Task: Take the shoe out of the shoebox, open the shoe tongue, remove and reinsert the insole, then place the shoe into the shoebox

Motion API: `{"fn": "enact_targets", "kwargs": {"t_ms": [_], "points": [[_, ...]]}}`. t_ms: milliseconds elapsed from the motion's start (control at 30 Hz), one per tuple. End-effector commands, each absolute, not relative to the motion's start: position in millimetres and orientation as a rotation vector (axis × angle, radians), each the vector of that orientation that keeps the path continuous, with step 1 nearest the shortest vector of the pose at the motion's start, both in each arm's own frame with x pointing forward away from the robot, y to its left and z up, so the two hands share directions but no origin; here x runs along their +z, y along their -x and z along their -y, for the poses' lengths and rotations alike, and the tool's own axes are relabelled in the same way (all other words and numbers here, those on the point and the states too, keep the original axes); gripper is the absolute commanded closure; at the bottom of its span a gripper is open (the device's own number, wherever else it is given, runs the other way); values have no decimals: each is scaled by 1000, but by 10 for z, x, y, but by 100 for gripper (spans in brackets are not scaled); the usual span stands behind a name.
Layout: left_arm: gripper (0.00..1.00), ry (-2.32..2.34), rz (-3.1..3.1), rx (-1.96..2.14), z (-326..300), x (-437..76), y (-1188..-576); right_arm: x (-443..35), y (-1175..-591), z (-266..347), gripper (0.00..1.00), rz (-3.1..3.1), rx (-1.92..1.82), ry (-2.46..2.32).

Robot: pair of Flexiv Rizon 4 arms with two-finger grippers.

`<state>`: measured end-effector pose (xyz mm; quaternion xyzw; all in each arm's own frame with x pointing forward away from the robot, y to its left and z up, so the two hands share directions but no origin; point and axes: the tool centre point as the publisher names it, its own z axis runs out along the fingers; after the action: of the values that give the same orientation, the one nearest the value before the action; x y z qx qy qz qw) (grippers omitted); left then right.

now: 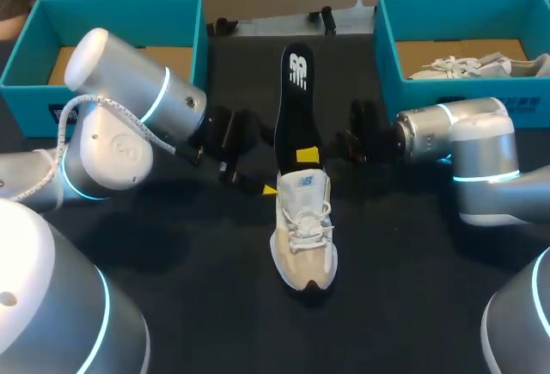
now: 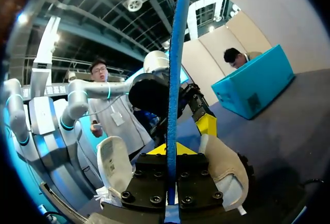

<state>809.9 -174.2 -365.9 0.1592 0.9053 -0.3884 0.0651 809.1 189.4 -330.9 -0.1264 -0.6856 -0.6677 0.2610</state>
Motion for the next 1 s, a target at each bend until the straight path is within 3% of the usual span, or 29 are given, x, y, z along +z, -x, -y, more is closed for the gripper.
{"fn": "enact_targets", "kwargs": {"t_ms": [33,1000], "points": [[0,-479,-2731,-1169,1756,-3671,-8090,-3370,-8045,-1929,100,1858,-1803,358],[0,-479,-2731,-1169,1756,-3671,-8090,-3402,-7860,-1844,100,2003,-1823,547]]}}
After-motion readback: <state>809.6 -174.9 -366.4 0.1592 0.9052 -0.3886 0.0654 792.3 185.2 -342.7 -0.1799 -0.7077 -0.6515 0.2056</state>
